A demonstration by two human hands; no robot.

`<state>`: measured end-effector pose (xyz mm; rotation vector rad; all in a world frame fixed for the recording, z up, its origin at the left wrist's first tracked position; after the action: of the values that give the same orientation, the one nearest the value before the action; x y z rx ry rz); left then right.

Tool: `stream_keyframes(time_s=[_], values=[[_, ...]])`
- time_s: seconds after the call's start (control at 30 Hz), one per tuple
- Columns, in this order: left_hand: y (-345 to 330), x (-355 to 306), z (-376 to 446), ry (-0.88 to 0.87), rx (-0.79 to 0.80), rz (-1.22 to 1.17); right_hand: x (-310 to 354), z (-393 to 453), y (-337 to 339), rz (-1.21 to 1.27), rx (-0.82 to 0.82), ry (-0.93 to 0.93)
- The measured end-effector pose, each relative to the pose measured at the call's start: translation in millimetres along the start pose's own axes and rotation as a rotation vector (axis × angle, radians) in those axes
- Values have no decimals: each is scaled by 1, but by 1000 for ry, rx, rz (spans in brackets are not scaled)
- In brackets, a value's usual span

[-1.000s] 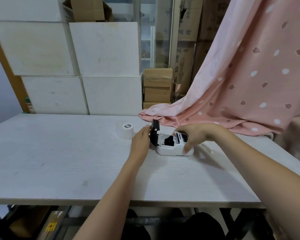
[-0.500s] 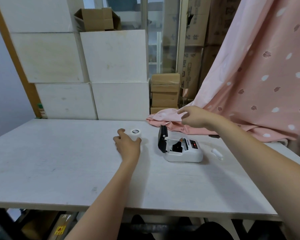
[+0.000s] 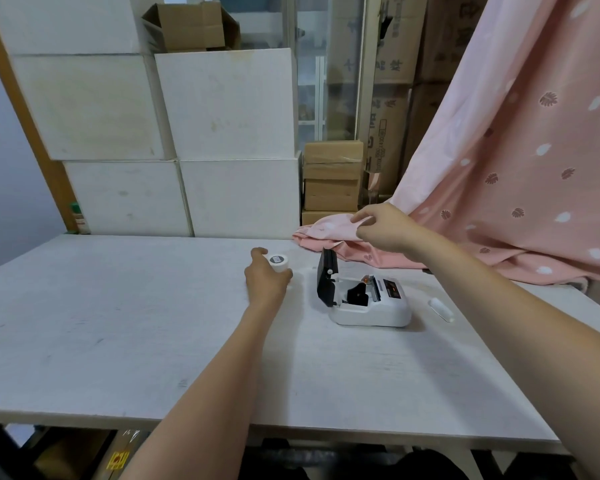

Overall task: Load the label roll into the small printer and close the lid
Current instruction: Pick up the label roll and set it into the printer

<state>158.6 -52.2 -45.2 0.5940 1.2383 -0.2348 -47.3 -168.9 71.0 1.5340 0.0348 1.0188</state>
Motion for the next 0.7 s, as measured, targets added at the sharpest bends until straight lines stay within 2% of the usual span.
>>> stream_keyframes(time_s=[0.1,0.27,0.33,0.4,0.53,0.7], values=[[7,-11,-2,-57,1,-76,11,-5,3,43,-82,50],[32,-66,-14,-342,3,-189,59,-18,19,107,-226,255],[36,-93,-26,-470,60,-178,74,-20,20,162,-175,269],[37,-115,-35,-536,105,-171,83,-21,17,239,-56,224],[45,-147,-58,-532,63,-289,84,-41,20,280,-17,210],[41,-155,-69,-477,84,-398,65,-57,6,754,18,112]])
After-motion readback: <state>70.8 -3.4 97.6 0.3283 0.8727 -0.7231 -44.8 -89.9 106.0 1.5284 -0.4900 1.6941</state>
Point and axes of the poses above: each hand's wrist, its own z-axis towards the middle knuckle, its own y-axis out of the back of the hand, x = y × z, the point moved 7 cm from there along z, towards the middle knuckle, and after that the axes turned 5 degrees about -z, right-handed, at the moved point
